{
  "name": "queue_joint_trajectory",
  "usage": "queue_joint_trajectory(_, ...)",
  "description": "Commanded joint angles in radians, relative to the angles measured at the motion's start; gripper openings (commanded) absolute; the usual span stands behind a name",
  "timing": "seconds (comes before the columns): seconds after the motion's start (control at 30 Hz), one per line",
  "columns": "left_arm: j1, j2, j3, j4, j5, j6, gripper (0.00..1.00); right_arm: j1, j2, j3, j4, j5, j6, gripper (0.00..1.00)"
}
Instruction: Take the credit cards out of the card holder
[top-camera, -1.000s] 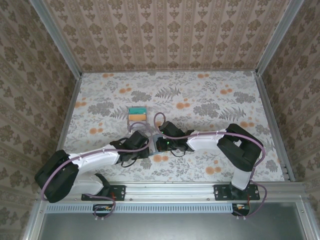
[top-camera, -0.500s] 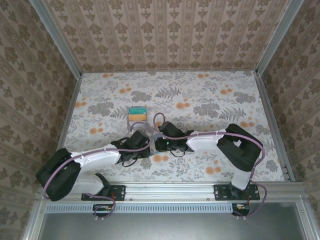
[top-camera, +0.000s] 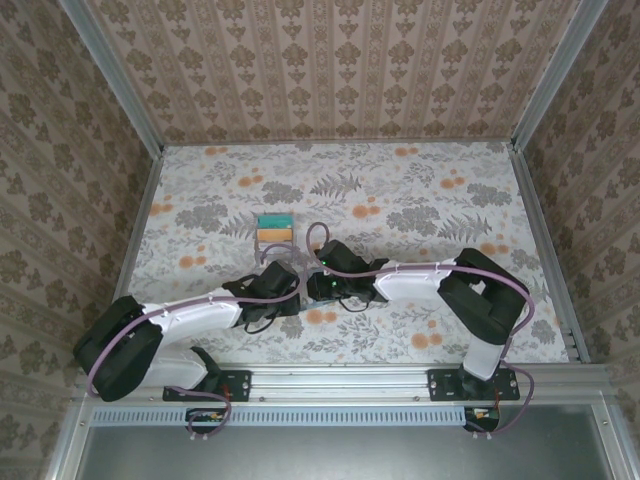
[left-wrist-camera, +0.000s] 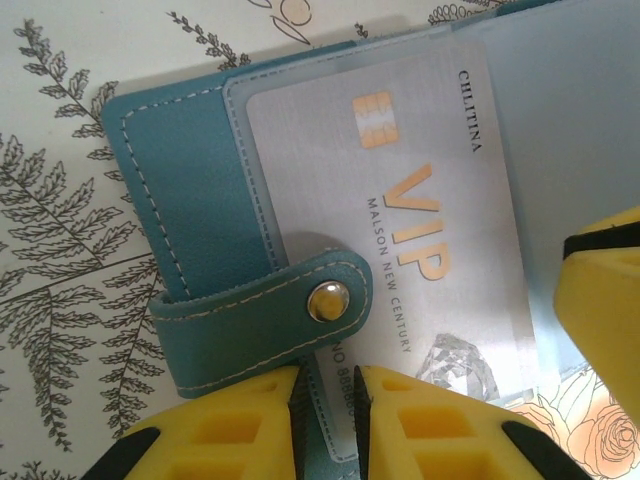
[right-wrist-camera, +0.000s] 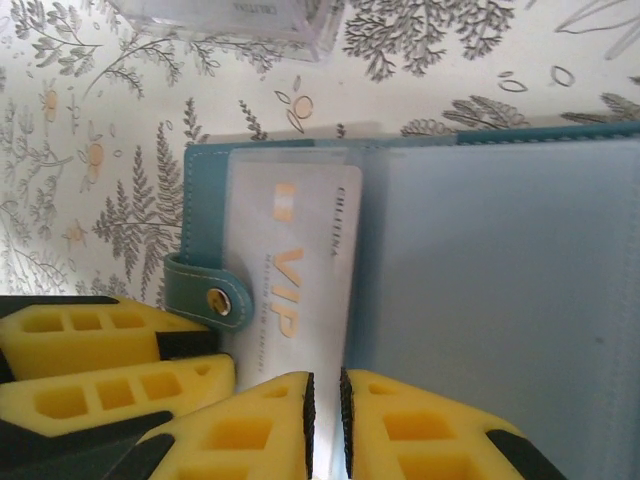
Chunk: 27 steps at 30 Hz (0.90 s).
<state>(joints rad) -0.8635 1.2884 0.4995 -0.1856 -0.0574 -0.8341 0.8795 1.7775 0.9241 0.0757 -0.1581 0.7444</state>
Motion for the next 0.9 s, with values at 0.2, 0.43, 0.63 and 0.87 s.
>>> queue_joint_trajectory(0.2,-0.006,0.020,0.001,-0.009,0.004,0.001,0.22,-0.006,0.051,0.028,0.028,-0.042,0.026,0.19)
queue_joint_trajectory(0.43,-0.007,0.021,0.001,-0.006,0.005,0.001,0.21,-0.006,0.058,0.019,0.047,-0.062,0.034,0.17)
queue_joint_trajectory(0.63,-0.007,0.023,0.001,-0.018,0.001,-0.004,0.20,-0.011,0.038,0.000,0.046,-0.045,0.040,0.06)
queue_joint_trajectory(0.87,-0.006,0.049,0.018,-0.075,-0.030,-0.016,0.13,-0.030,0.029,-0.034,0.060,-0.043,0.045,0.03)
